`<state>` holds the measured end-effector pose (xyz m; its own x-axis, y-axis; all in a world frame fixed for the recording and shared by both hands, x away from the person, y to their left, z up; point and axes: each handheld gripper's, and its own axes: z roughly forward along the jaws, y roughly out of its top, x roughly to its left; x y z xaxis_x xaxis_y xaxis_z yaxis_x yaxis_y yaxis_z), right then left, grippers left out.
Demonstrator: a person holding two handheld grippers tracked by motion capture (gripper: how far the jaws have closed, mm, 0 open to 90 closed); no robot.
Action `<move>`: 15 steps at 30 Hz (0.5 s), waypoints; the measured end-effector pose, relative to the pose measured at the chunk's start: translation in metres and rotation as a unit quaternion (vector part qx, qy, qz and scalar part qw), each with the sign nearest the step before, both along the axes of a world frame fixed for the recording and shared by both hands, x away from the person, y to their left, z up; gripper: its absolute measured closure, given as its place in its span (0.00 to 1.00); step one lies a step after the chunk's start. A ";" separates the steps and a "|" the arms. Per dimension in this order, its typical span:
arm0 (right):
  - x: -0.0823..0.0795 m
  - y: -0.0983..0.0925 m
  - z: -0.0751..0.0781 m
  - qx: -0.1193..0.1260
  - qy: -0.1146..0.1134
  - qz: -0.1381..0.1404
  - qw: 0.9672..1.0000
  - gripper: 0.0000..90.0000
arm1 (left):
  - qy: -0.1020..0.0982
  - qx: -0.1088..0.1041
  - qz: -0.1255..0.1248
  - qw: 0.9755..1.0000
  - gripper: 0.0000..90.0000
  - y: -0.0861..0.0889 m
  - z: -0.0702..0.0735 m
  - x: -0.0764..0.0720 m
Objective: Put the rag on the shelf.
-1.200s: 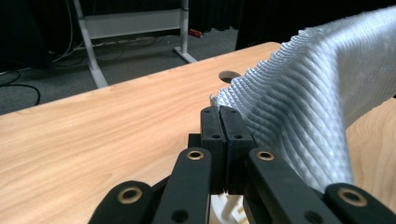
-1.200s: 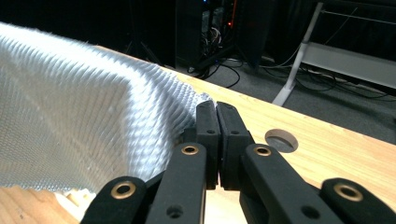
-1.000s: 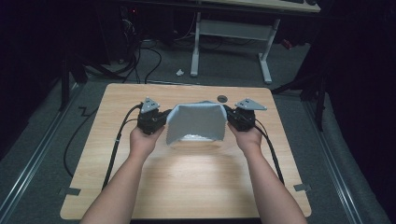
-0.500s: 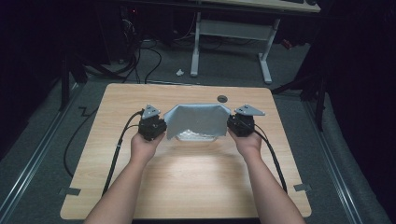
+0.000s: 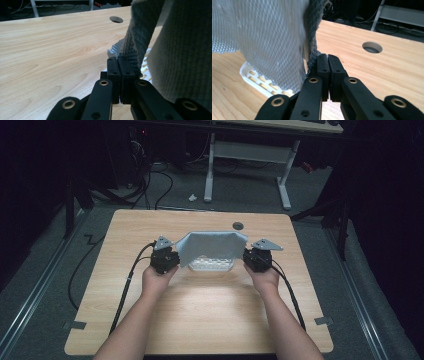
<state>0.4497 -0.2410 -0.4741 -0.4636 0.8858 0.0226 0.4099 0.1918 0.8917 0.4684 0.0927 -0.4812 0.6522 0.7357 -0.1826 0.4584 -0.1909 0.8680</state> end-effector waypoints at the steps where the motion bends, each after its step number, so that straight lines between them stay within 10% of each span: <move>1: 0.000 0.000 -0.002 -0.001 0.001 0.000 1.000 0.99 | 0.000 0.001 0.000 1.000 0.98 0.000 0.000 0.000; 15: -0.006 -0.006 -0.001 -0.004 0.004 -0.009 1.000 0.87 | -0.006 -0.013 0.032 0.999 0.72 0.019 0.000 -0.006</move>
<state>0.4439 -0.2468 -0.4747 -0.4469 0.8944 0.0181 0.4199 0.1918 0.8871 0.4627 0.1114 -0.4810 0.6057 0.7713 -0.1954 0.4591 -0.1381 0.8776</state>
